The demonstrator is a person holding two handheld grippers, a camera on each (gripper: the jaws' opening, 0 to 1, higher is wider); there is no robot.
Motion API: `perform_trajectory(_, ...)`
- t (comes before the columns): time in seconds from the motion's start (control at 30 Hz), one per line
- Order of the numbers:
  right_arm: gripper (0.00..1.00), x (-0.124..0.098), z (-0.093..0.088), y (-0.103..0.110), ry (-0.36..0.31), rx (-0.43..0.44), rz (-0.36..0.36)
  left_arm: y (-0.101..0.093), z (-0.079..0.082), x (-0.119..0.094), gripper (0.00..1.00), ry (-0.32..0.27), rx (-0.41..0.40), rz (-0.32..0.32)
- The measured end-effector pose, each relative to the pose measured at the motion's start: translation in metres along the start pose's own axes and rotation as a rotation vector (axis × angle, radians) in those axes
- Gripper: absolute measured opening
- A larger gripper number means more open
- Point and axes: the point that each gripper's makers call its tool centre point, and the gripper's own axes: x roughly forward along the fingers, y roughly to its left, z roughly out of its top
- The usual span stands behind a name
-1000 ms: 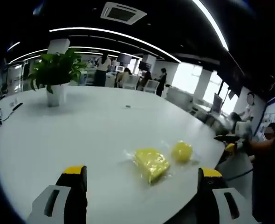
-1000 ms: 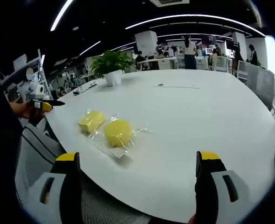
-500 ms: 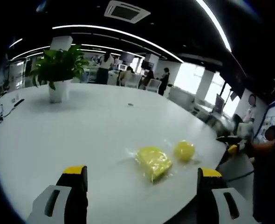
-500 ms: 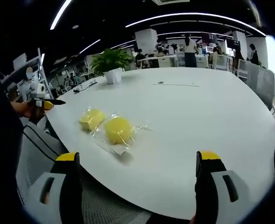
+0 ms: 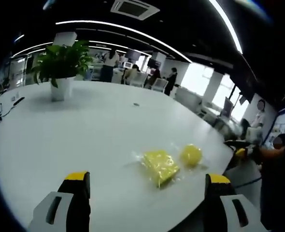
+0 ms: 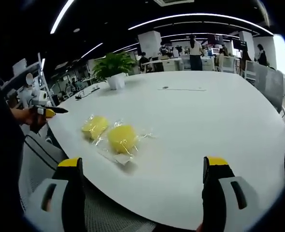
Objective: Compare the silicone blocks by pressing each to a similar depth, holding the contact briefly, and releasing to observe deformation and rebound differences across the visible hardness samples.
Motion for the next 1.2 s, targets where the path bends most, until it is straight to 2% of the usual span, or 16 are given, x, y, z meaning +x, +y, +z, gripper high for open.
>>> perform_trajectory(0.33,0.96,0.005,-0.001,0.006,0.002,0.013,0.012,0.004,0.007,0.008,1.0,0.004,-0.045,0.006)
perform_trajectory(0.43,0.96,0.005,0.001,0.007,-0.006,0.015,0.01,0.005,0.004,0.011,1.0,0.038,-0.114,0.001)
perform_trajectory(0.53,0.96,0.005,0.001,0.009,-0.007,0.02,0.014,0.006,0.014,0.018,1.0,0.012,-0.17,-0.018)
perform_trajectory(0.6,0.96,0.006,0.001,0.01,-0.007,0.019,0.017,0.011,0.017,0.021,1.0,0.016,-0.203,-0.008)
perform_trajectory(0.7,0.96,0.005,0.002,0.011,-0.007,0.026,0.02,0.018,0.017,0.029,1.0,0.046,-0.181,0.017)
perform_trajectory(0.87,0.96,0.006,0.004,0.012,-0.018,0.036,0.02,0.018,0.017,0.04,0.99,0.062,-0.186,-0.008)
perform_trajectory(1.0,0.96,0.007,0.004,0.014,-0.016,0.036,0.024,0.014,0.015,0.049,0.95,0.085,-0.252,-0.044)
perform_trajectory(1.03,0.96,0.007,0.004,0.014,-0.016,0.037,0.026,0.012,0.016,0.053,0.96,0.086,-0.303,-0.062)
perform_trajectory(1.2,0.96,0.005,0.002,0.015,-0.015,0.041,0.028,0.017,0.021,0.064,0.91,0.089,-0.32,-0.084)
